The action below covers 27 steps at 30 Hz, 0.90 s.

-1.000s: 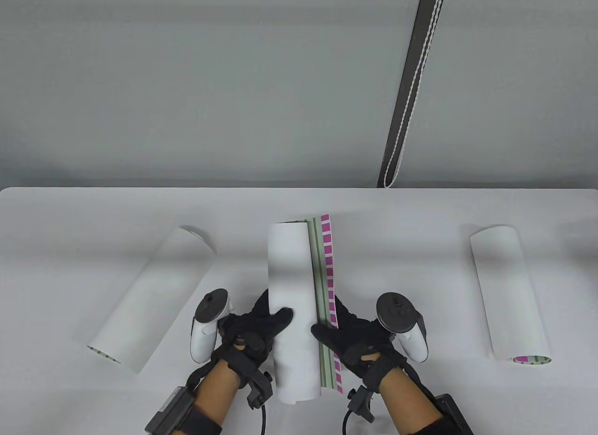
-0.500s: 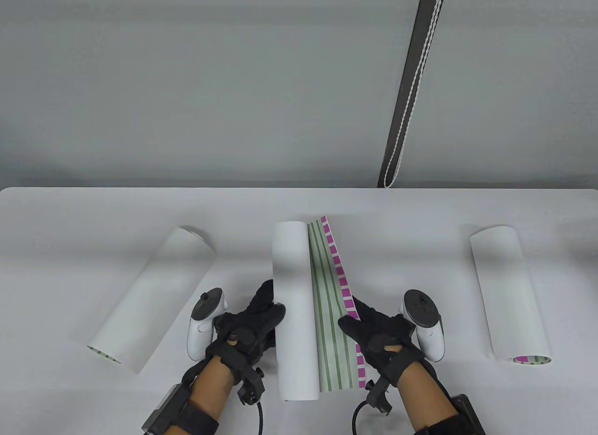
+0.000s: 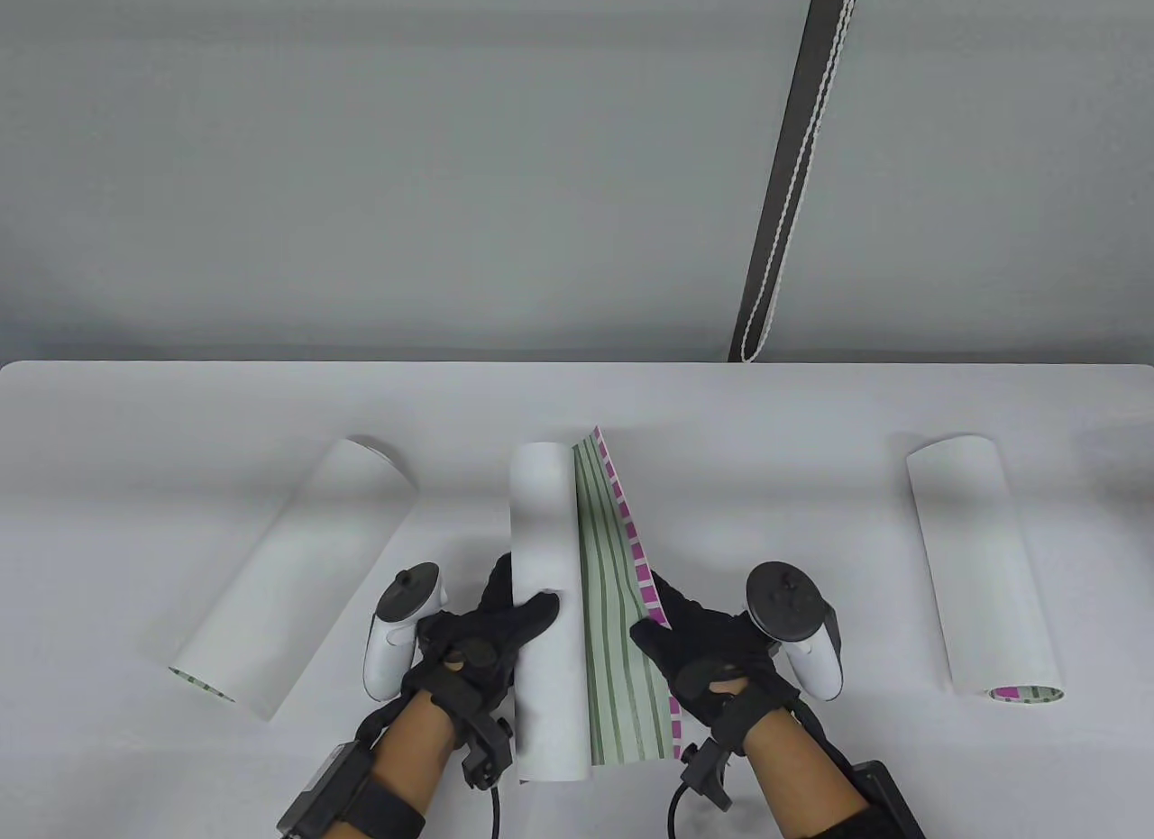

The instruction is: Unroll mouse pads and stack together

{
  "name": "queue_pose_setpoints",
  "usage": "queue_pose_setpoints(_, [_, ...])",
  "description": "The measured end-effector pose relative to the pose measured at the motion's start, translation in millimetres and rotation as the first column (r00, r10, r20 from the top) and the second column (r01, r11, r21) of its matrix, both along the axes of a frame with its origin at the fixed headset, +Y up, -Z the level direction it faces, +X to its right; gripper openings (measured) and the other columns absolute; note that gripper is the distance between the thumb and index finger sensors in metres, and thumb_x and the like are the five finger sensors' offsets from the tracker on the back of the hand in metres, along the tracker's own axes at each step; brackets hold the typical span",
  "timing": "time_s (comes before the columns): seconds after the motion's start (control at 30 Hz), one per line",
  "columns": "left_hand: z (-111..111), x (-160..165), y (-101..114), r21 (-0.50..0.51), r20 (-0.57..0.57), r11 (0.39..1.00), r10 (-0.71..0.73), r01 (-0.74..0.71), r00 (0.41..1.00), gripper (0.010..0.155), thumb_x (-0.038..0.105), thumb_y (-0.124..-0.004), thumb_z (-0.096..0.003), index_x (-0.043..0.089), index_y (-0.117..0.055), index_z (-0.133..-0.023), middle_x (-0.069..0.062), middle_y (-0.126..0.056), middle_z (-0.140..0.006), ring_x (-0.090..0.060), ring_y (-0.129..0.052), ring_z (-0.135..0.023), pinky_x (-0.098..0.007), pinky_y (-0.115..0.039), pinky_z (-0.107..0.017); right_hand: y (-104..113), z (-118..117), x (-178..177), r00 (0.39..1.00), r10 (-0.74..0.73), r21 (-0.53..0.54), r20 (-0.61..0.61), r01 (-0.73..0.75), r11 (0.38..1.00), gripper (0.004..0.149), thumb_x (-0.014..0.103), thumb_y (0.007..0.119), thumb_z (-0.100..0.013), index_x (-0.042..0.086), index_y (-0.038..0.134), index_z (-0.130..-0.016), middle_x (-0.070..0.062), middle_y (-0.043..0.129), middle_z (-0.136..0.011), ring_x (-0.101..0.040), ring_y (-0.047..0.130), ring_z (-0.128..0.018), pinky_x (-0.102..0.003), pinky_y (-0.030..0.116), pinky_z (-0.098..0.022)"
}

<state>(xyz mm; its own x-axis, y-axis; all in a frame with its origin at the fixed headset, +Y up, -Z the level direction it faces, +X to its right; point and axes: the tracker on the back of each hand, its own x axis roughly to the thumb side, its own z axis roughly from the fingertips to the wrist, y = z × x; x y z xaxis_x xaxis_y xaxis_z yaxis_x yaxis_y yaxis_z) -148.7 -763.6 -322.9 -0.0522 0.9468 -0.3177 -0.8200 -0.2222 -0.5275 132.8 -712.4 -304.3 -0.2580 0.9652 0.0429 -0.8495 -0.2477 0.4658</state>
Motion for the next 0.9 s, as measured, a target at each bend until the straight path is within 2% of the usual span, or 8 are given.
queue_pose_setpoints(0.27, [-5,-16,-2,0.001,-0.062,0.999,0.054,-0.054,0.997,0.087,0.048,-0.070,-0.0500,0.020,-0.008,-0.105,-0.014,-0.050,-0.109,-0.035,-0.082,-0.089,-0.048,-0.078,-0.062,1,-5,24,0.995,-0.088,-0.006,0.055,0.088,0.996,0.060,0.014,0.070,-0.054,0.005,0.044,-0.107,-0.029,0.078,-0.088,-0.035,0.102,-0.055,-0.041,0.091,-0.036])
queue_pose_setpoints(0.37, [-5,-18,-2,-0.001,-0.052,0.997,0.076,-0.076,0.996,0.086,0.048,-0.068,-0.0503,0.021,-0.008,-0.105,-0.015,-0.050,-0.109,-0.036,-0.082,-0.090,-0.048,-0.078,-0.062,3,-5,25,0.993,-0.103,-0.003,0.051,0.103,0.995,0.060,0.014,0.070,-0.054,0.004,0.044,-0.107,-0.029,0.078,-0.087,-0.034,0.102,-0.055,-0.040,0.091,-0.036])
queue_pose_setpoints(0.47, [-5,-15,-2,0.005,-0.006,0.997,0.079,-0.079,0.997,0.089,0.055,-0.065,-0.0504,0.021,-0.003,-0.105,-0.016,-0.041,-0.112,-0.038,-0.074,-0.094,-0.051,-0.075,-0.064,5,-3,21,0.994,-0.102,0.008,0.044,0.102,0.995,0.060,0.014,0.070,-0.054,0.004,0.043,-0.107,-0.029,0.077,-0.088,-0.035,0.102,-0.055,-0.040,0.091,-0.037])
queue_pose_setpoints(0.53, [-4,-11,-1,-0.003,0.039,0.997,0.071,-0.071,0.997,0.102,0.068,-0.066,-0.0476,0.020,0.004,-0.102,-0.017,-0.032,-0.113,-0.041,-0.066,-0.098,-0.055,-0.070,-0.066,7,-2,18,0.995,-0.094,0.023,0.036,0.093,0.995,0.060,0.014,0.070,-0.054,0.004,0.042,-0.107,-0.029,0.077,-0.088,-0.035,0.102,-0.056,-0.040,0.091,-0.037])
queue_pose_setpoints(0.6, [-3,-9,-2,0.006,0.048,0.999,0.039,-0.040,0.998,0.110,0.072,-0.070,-0.0447,0.020,0.010,-0.100,-0.018,-0.025,-0.112,-0.040,-0.062,-0.099,-0.055,-0.068,-0.068,9,0,15,0.996,-0.083,0.031,0.035,0.082,0.996,0.061,0.014,0.070,-0.055,0.003,0.042,-0.107,-0.029,0.077,-0.088,-0.035,0.102,-0.056,-0.040,0.091,-0.037])
queue_pose_setpoints(0.63, [-3,-8,-3,0.006,0.034,1.000,0.009,-0.009,0.999,0.112,0.071,-0.072,-0.0439,0.020,0.011,-0.099,-0.017,-0.023,-0.112,-0.039,-0.063,-0.099,-0.054,-0.068,-0.068,11,1,12,0.997,-0.075,0.038,0.033,0.074,0.997,0.061,0.014,0.070,-0.054,0.003,0.042,-0.107,-0.029,0.077,-0.088,-0.035,0.102,-0.056,-0.040,0.091,-0.037])
queue_pose_setpoints(0.73, [-5,-10,-7,-0.005,-0.010,0.999,-0.033,0.033,0.999,0.111,0.066,-0.077,-0.0443,0.019,0.007,-0.100,-0.014,-0.033,-0.110,-0.035,-0.071,-0.095,-0.050,-0.071,-0.066,13,2,8,0.998,-0.057,0.046,0.028,0.056,0.997,0.061,0.014,0.070,-0.054,0.002,0.041,-0.107,-0.029,0.077,-0.088,-0.035,0.102,-0.056,-0.040,0.091,-0.037])
queue_pose_setpoints(0.9, [-7,-22,-8,-0.032,-0.072,0.999,0.018,-0.020,0.997,0.102,0.057,-0.077,-0.0471,0.019,0.001,-0.102,-0.012,-0.044,-0.108,-0.032,-0.081,-0.088,-0.046,-0.077,-0.063,10,-1,20,0.995,-0.082,0.027,0.054,0.081,0.996,0.060,0.014,0.070,-0.054,0.003,0.043,-0.107,-0.029,0.078,-0.088,-0.035,0.103,-0.055,-0.040,0.092,-0.036])
